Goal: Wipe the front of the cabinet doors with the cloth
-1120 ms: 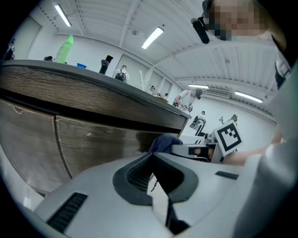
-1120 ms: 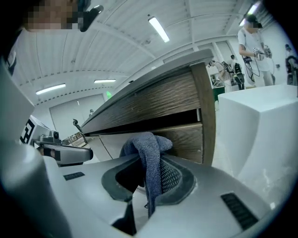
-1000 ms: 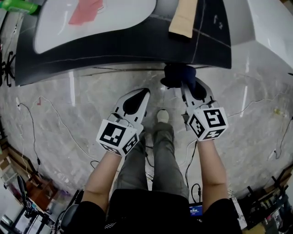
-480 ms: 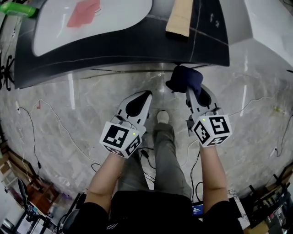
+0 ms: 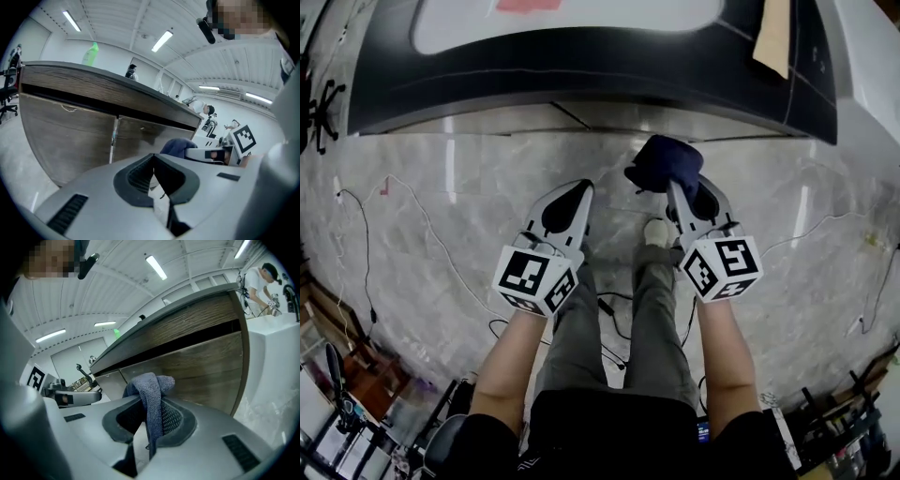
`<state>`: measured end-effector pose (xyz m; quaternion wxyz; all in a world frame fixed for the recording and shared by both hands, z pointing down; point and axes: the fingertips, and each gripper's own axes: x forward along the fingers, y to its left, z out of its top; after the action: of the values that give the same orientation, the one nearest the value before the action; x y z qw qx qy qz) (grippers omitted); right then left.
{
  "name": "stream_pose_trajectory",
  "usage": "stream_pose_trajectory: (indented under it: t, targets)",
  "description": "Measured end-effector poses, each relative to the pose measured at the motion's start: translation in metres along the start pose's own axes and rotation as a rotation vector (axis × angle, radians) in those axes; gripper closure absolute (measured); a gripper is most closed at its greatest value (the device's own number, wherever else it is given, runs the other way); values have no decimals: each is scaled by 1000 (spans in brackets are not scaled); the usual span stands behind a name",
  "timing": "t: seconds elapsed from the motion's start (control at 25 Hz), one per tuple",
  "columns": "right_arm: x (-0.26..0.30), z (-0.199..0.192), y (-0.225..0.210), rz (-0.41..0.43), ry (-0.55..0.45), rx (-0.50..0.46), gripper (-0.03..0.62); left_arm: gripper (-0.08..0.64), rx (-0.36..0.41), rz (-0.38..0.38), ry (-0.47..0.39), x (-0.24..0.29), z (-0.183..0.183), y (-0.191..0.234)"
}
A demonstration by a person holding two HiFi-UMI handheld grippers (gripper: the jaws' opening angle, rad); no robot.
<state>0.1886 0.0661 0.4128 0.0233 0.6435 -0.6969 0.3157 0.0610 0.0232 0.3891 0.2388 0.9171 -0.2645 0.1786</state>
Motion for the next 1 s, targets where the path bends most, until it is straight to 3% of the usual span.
stream_pose_trajectory:
  t: [0.32,0.56,1.0]
  targets:
    - [60,-24,60,93,66,-64,522,552,-41,99,-14,-44,-17,66]
    - [97,-34,85,110,86,-89,522,552,-74,141,-15,-67,-28,99]
    - [127,-35,75,87,86,-92,522,552,-72,133,-1,-58,-37,112]
